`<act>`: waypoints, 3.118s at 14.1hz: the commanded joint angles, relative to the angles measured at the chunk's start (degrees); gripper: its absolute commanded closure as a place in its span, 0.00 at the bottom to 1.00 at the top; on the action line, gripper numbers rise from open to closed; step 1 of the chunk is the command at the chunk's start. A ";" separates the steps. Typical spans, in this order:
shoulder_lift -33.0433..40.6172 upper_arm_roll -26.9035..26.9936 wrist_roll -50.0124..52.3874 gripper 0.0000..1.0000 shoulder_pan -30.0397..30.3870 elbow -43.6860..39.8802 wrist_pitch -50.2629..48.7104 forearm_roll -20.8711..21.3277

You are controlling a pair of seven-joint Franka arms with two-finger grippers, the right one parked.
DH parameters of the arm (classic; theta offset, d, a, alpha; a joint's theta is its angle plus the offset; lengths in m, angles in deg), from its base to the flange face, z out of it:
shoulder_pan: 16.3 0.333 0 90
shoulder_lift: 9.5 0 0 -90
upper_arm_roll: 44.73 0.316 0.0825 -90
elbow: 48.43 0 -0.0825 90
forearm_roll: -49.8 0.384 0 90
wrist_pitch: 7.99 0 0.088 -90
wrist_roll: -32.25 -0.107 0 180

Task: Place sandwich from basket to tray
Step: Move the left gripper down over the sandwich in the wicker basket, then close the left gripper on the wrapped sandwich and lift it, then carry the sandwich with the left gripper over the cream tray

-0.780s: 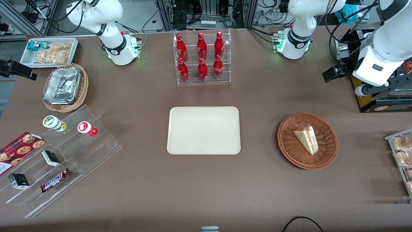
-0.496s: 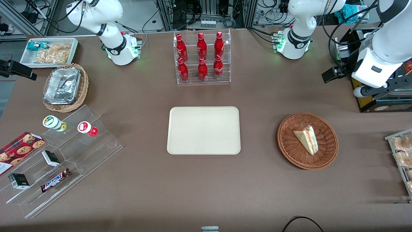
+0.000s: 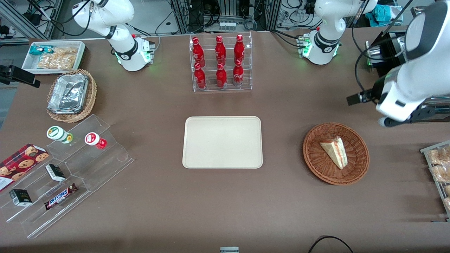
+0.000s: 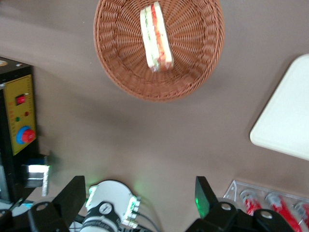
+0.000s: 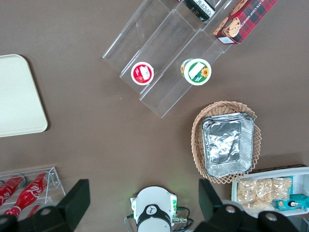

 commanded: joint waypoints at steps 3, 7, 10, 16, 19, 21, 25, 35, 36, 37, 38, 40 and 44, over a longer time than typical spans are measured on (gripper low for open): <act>-1.25 1.50 9.93 0.00 -0.07 13.58 18.27 1.17; -2.22 2.21 15.93 0.00 -0.07 23.60 31.81 1.17; -3.00 3.18 17.51 0.00 -0.07 28.62 40.61 0.90; -8.27 4.41 19.18 0.00 -0.07 30.21 50.37 0.81; -10.74 4.50 19.36 0.00 -0.07 30.21 53.89 0.81; -12.32 4.58 19.45 0.00 -0.07 30.39 55.48 0.81; -12.50 4.85 20.16 0.68 -0.07 30.83 56.45 1.25; -7.65 -1.82 18.31 0.84 -8.48 20.40 41.97 2.31; -8.89 -1.92 18.40 0.84 -11.99 17.85 40.30 2.31; -9.94 -1.92 18.74 0.83 -15.59 16.34 39.84 1.96; -11.43 -1.92 20.23 0.83 -18.76 14.50 40.19 1.52; -17.04 -1.92 24.09 0.83 -25.43 7.31 39.67 1.87; -29.70 -1.39 33.32 0.83 -36.44 -6.94 39.58 5.10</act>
